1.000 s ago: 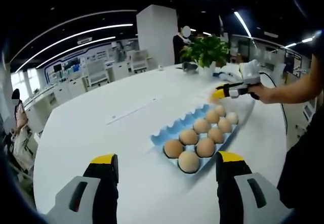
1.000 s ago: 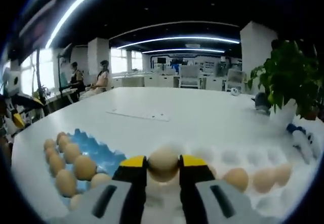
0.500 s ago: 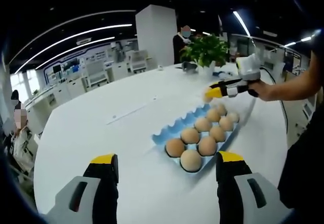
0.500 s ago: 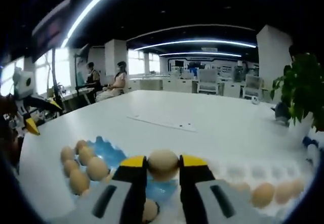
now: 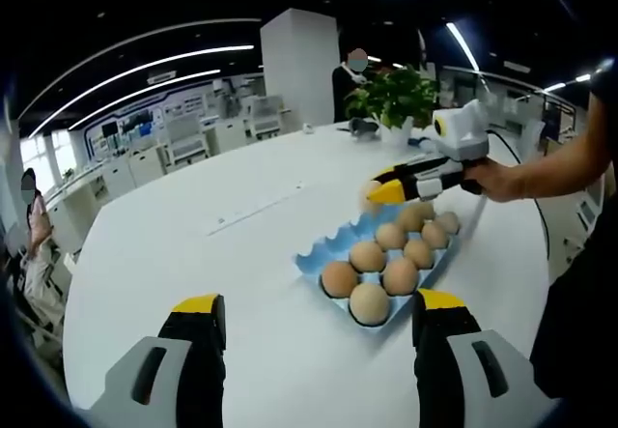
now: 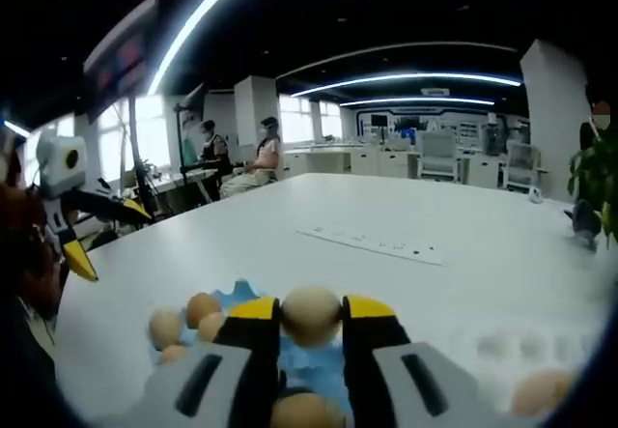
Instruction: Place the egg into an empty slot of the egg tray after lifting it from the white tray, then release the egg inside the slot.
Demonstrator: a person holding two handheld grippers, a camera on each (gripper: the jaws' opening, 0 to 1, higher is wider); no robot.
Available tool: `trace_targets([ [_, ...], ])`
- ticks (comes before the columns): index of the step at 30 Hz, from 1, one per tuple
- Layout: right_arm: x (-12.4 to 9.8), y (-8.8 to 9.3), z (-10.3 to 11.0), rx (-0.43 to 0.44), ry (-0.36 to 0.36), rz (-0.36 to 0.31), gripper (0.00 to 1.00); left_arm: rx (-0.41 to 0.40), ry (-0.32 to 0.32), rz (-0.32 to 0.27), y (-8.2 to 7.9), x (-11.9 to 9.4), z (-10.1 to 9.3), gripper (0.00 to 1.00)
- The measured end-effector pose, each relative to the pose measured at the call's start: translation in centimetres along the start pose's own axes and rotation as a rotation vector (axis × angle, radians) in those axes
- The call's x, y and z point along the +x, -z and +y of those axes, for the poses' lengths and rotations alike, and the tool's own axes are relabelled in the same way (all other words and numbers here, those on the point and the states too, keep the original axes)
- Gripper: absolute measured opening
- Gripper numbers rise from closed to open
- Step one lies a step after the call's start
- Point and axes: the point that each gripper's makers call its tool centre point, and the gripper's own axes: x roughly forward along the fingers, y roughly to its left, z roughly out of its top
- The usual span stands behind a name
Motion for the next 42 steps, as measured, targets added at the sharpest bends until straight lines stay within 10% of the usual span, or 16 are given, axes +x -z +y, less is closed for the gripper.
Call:
trace_targets([
  [18, 5.3, 0.0, 5.7, -0.024, -0.148, 0.029, 0.24, -0.015, -0.003, 0.006, 0.4, 0.0, 0.1, 0.80],
  [42, 7.0, 2.2, 6.5, -0.014, -0.174, 0.113, 0.25, -0.024, -0.011, 0.011, 0.6, -0.2, 0.2, 0.80],
])
